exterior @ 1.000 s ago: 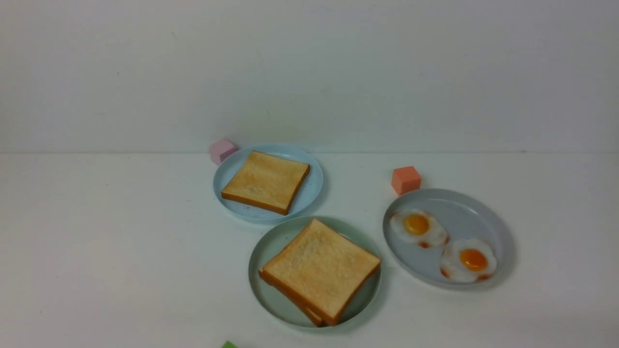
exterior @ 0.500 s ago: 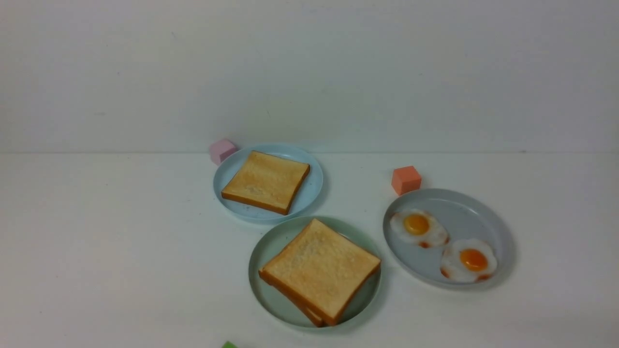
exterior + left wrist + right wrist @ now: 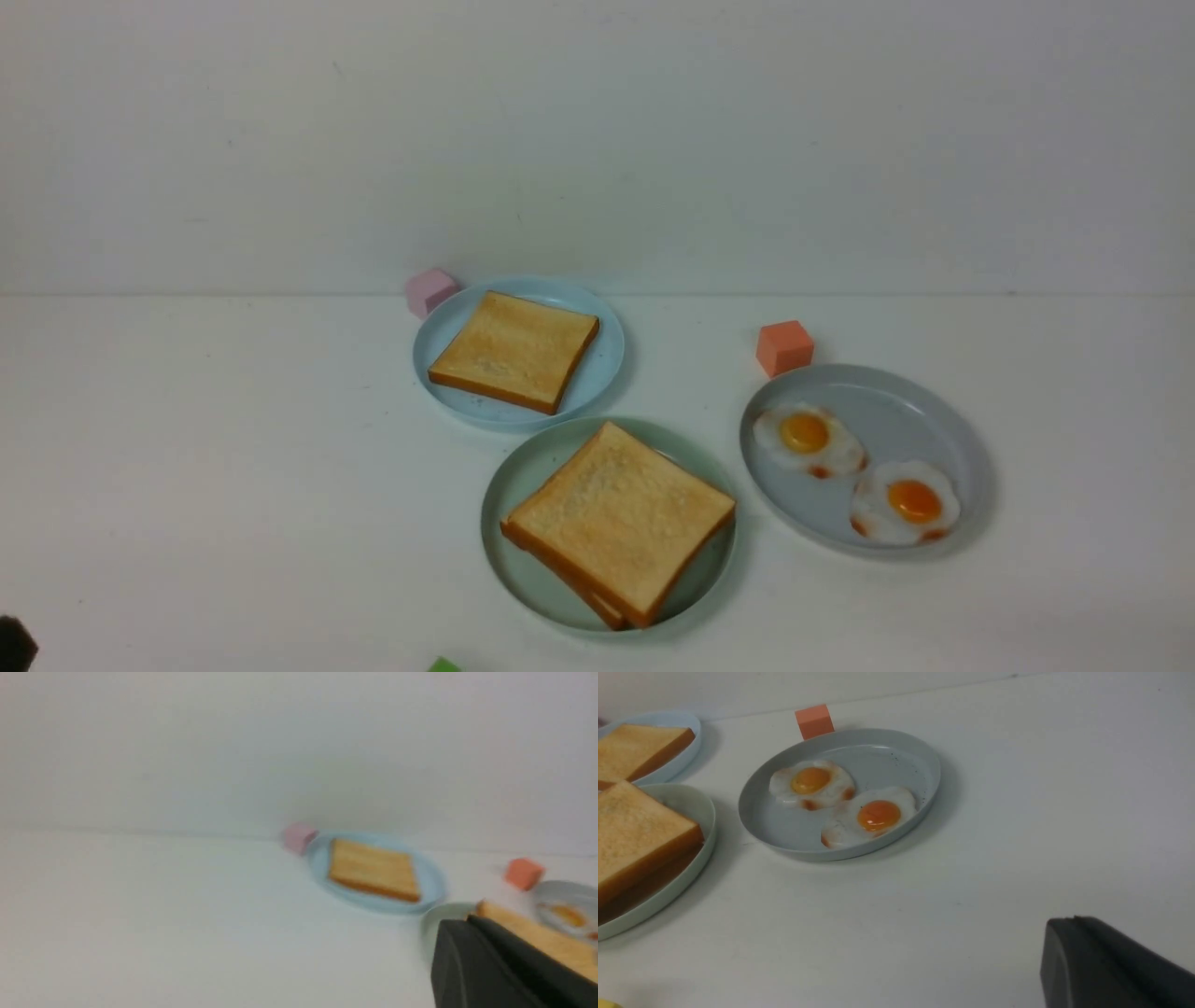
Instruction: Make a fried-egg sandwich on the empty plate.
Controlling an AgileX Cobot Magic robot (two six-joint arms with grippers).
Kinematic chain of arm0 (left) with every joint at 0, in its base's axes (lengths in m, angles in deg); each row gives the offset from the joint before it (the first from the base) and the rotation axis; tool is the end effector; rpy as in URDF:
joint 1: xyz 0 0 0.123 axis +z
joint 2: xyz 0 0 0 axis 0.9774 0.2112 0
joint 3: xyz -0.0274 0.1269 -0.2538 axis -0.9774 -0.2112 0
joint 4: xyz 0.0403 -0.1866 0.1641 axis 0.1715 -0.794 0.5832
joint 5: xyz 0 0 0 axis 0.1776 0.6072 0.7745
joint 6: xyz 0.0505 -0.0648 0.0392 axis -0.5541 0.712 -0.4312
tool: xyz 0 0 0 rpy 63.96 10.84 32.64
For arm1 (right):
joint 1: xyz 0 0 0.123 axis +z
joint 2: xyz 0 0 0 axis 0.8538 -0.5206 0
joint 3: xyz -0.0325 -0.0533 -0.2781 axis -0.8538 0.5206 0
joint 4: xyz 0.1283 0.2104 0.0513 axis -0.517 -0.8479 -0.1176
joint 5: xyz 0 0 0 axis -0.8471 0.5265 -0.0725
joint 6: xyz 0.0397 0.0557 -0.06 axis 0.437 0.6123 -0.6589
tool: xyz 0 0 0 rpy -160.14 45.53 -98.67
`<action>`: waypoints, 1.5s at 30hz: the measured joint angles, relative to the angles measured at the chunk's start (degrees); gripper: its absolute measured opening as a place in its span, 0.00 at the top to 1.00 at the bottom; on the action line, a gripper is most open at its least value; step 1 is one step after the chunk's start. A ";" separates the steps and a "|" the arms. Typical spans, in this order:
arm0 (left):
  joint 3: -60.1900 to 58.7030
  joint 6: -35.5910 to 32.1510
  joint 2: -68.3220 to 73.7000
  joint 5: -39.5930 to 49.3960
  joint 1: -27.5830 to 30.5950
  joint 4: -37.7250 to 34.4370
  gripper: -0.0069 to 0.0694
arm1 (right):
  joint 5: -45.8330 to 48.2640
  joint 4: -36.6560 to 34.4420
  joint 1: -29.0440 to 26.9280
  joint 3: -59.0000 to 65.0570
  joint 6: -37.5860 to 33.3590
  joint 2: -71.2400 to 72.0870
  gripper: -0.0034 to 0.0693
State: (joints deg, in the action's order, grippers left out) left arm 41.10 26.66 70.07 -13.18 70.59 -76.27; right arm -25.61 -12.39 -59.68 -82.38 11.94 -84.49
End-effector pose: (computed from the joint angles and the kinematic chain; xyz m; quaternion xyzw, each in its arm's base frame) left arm 0.0538 -0.0080 0.2027 -0.0236 0.7329 -0.1158 0.6700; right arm 0.0520 0.0041 0.1730 0.0379 0.8062 0.0507 0.5882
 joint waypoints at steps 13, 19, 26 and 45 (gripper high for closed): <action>-2.91 3.71 0.00 11.10 5.13 -0.40 0.93 | 0.00 0.00 0.00 0.00 0.05 0.00 0.92; -2.91 3.75 0.00 11.16 5.13 -0.40 0.93 | 0.00 0.00 0.00 0.00 0.05 0.00 0.91; -2.91 3.75 0.00 11.16 5.13 -0.40 0.93 | 0.00 0.00 0.00 0.00 0.05 0.00 0.89; -2.91 3.75 0.00 11.10 5.13 -0.40 0.92 | 0.00 0.00 0.00 0.00 0.05 0.00 0.86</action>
State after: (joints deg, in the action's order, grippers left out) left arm 38.19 30.41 70.07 -2.08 75.72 -76.67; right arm -25.61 -12.39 -59.68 -82.38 11.99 -84.49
